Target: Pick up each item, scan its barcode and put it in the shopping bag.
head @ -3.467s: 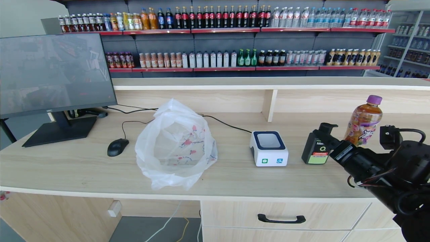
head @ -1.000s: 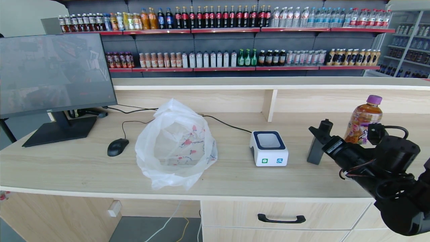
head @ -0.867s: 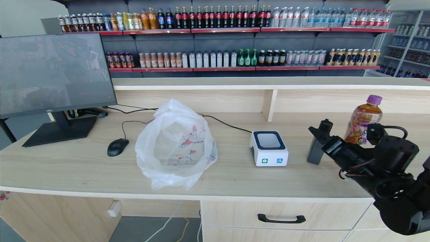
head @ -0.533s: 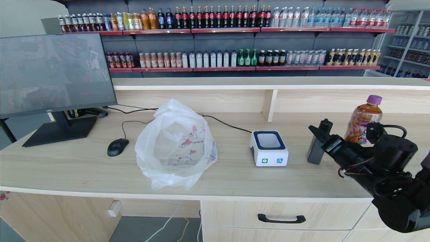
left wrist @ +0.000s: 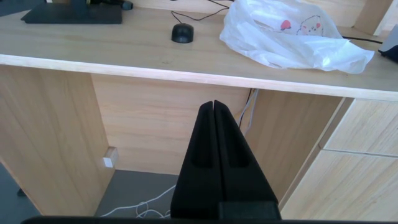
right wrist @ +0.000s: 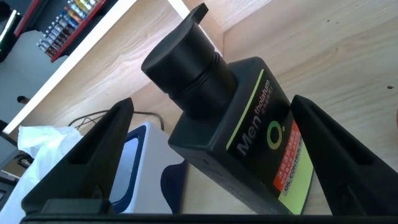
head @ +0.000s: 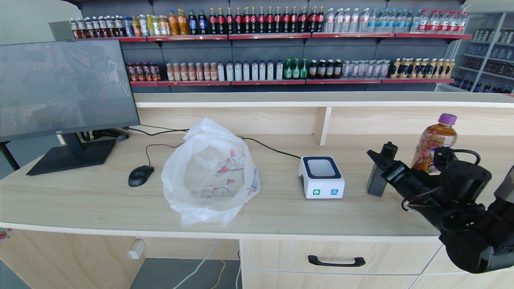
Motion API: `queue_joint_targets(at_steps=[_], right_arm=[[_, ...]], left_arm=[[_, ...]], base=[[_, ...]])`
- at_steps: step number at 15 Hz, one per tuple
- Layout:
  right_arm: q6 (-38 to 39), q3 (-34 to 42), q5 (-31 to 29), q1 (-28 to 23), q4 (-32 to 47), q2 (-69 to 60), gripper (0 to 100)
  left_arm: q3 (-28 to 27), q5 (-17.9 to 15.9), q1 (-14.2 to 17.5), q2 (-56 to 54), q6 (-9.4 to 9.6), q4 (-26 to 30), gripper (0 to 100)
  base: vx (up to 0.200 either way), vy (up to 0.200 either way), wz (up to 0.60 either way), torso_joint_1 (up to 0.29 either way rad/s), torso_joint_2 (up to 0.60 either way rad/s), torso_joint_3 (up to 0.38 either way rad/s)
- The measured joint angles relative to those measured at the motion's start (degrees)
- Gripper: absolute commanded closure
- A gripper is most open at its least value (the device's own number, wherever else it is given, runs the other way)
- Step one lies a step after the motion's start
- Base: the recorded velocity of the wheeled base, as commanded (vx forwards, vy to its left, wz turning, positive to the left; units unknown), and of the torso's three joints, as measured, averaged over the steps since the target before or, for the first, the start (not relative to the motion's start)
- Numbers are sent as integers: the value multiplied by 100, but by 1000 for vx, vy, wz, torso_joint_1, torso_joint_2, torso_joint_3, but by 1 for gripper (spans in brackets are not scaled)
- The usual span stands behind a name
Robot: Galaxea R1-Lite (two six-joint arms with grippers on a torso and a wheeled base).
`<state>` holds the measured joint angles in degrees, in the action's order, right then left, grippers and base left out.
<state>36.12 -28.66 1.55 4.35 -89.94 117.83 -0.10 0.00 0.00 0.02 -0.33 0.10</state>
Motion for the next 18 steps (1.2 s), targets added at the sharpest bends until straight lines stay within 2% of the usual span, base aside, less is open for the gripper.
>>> queue_joint_targets(at_steps=[18], right_arm=[[6,-282,1,28,0,396,0]], left_arm=[[0,0,0,0,1,0,100]], base=[[0,0,0,0,0,0]])
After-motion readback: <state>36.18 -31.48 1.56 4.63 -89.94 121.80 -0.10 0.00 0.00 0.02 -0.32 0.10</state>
